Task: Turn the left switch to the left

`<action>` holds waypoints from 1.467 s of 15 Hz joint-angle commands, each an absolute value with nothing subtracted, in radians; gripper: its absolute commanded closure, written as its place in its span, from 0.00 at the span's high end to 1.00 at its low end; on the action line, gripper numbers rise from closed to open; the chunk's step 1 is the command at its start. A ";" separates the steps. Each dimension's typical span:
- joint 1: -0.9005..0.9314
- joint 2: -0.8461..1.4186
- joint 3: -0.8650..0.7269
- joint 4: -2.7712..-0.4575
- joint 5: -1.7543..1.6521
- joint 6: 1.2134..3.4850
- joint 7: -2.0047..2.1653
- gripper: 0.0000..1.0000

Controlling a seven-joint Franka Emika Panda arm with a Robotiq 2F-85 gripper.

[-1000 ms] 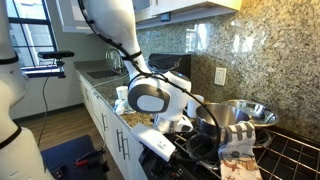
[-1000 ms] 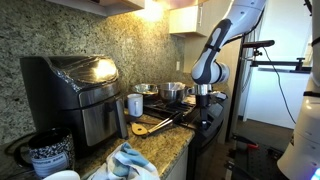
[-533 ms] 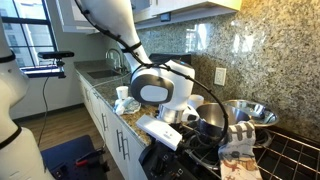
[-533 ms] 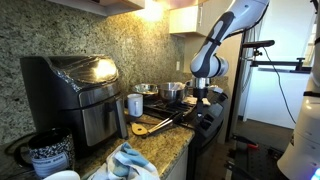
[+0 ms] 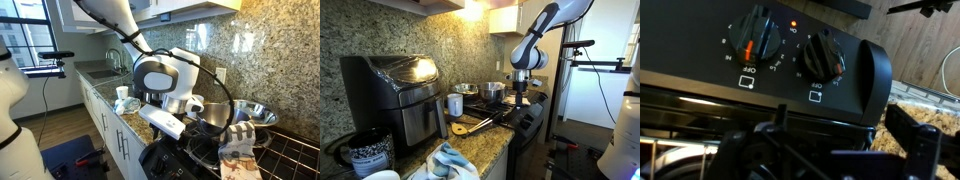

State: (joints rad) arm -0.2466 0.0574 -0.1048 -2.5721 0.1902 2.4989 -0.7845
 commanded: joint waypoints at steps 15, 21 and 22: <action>-0.145 -0.135 -0.134 -2.433 0.096 2.107 -0.524 1.00; -0.140 -0.126 -0.143 -2.440 0.114 2.134 -0.552 1.00; -0.140 -0.126 -0.143 -2.440 0.114 2.134 -0.552 1.00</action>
